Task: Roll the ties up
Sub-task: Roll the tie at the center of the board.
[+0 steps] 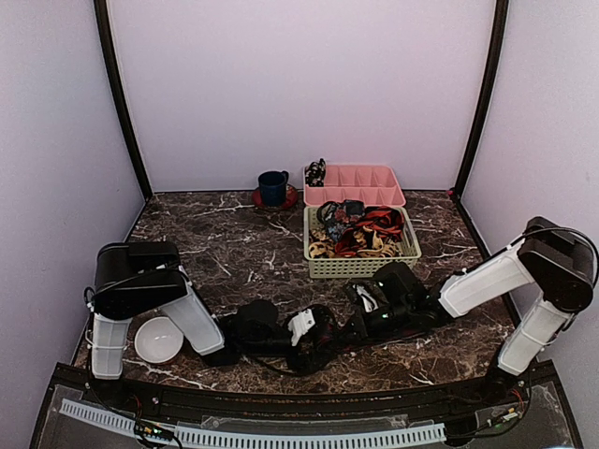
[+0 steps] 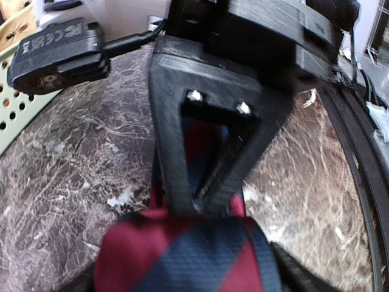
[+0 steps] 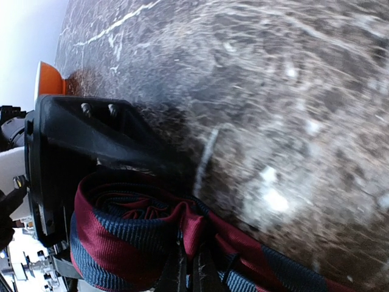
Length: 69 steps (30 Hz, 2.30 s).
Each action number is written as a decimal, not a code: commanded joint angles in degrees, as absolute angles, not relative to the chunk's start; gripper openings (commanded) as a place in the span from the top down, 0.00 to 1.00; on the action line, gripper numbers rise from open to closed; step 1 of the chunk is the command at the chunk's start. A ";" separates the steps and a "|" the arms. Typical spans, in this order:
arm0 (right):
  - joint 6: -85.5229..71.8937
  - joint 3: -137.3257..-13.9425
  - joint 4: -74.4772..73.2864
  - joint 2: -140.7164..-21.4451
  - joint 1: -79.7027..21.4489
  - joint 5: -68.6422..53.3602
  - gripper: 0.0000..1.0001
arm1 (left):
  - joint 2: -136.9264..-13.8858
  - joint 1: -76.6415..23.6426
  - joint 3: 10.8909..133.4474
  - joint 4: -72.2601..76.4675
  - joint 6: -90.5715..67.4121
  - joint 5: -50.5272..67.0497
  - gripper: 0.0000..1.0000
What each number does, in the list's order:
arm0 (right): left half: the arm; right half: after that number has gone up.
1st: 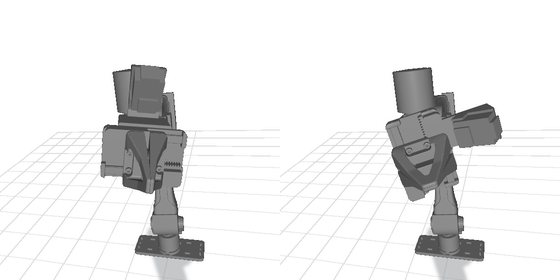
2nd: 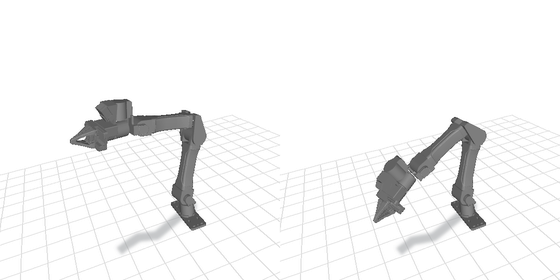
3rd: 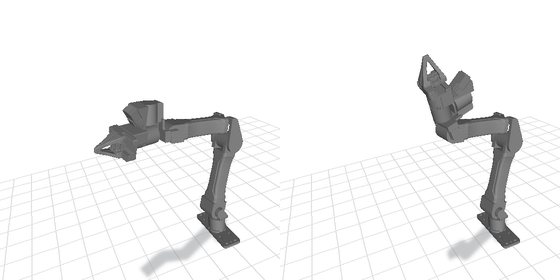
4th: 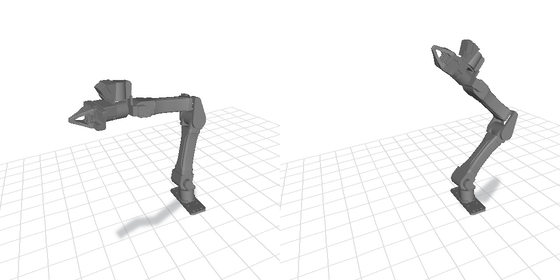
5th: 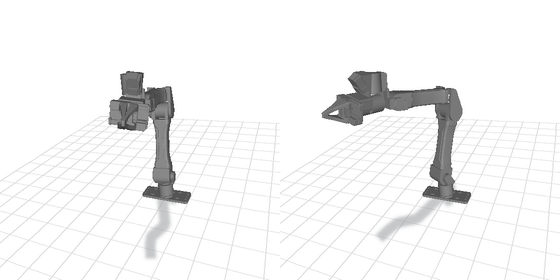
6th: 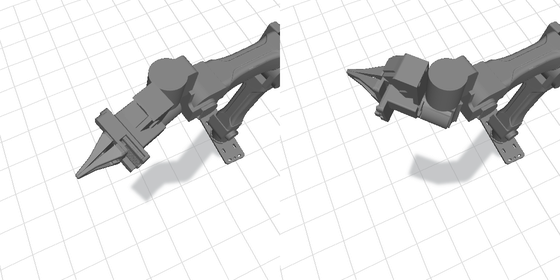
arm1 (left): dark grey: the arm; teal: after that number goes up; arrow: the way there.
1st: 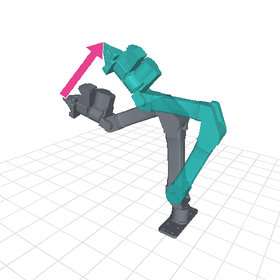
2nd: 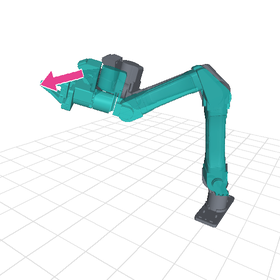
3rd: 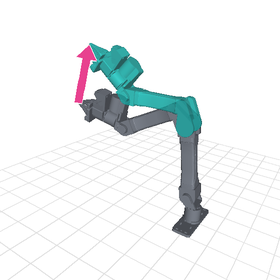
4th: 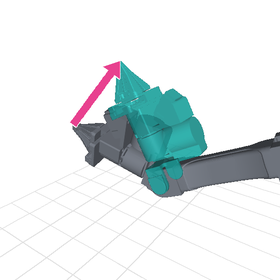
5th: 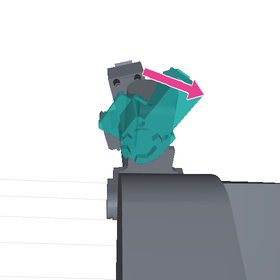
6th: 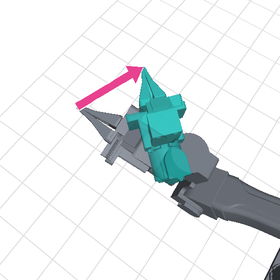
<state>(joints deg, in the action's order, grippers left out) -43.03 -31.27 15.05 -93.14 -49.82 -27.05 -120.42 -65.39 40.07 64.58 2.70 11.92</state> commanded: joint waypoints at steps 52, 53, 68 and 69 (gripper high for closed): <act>-47.33 -27.03 13.02 -94.56 -51.86 -26.05 1.00 | -107.98 -66.07 31.71 58.43 2.70 12.58 0.20; -47.15 -26.75 12.67 -94.56 -51.86 -25.64 1.00 | -108.66 -66.20 32.06 58.87 2.05 13.30 0.19; -49.19 -28.17 15.17 -95.38 -52.38 -25.01 1.00 | -119.59 -66.97 38.38 66.26 -5.58 11.95 0.50; -49.06 -28.39 14.68 -94.55 -52.33 -25.00 1.00 | -119.00 -66.97 37.72 65.10 -4.44 11.40 0.56</act>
